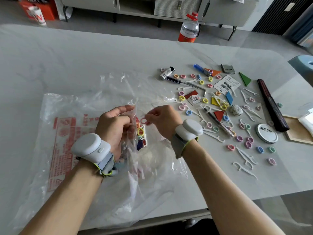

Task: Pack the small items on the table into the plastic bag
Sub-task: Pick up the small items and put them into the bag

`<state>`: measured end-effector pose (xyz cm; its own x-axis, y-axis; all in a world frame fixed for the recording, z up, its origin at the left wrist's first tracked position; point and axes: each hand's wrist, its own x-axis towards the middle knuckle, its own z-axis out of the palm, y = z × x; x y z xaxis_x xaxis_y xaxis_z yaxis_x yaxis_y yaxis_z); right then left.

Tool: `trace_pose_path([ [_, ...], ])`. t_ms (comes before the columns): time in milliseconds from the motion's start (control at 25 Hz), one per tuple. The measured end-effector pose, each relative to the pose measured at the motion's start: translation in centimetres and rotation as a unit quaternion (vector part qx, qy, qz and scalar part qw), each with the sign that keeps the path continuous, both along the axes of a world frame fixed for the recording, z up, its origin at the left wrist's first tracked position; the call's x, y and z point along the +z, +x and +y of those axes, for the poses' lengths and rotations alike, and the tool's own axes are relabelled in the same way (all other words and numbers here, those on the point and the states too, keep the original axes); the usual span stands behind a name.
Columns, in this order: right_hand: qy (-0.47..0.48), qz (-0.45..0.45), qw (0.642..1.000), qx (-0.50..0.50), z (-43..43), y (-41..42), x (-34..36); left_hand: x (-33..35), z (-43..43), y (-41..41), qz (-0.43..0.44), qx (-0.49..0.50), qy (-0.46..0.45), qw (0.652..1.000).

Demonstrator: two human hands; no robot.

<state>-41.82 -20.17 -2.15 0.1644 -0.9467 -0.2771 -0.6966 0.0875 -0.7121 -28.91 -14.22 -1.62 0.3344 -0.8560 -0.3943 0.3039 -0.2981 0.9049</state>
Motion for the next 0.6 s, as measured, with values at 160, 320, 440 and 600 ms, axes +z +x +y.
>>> trace_pose_path([
  [160,-0.003,-0.126,0.992,-0.009,0.2,1.0,0.5,0.3,0.0,0.0,0.024,-0.002,0.005,1.000],
  [320,-0.072,-0.026,0.997,0.003,-0.4,-2.5,-0.3,0.2,0.1,0.3,-0.001,0.003,0.011,1.000],
  [440,-0.169,0.150,0.972,-0.060,-1.6,-5.8,-0.9,0.3,0.0,0.3,-0.005,0.019,0.011,1.000],
  [600,-0.196,0.218,0.954,-0.067,-3.0,-8.4,-2.1,0.6,-0.1,0.0,0.002,0.015,0.012,1.000],
])
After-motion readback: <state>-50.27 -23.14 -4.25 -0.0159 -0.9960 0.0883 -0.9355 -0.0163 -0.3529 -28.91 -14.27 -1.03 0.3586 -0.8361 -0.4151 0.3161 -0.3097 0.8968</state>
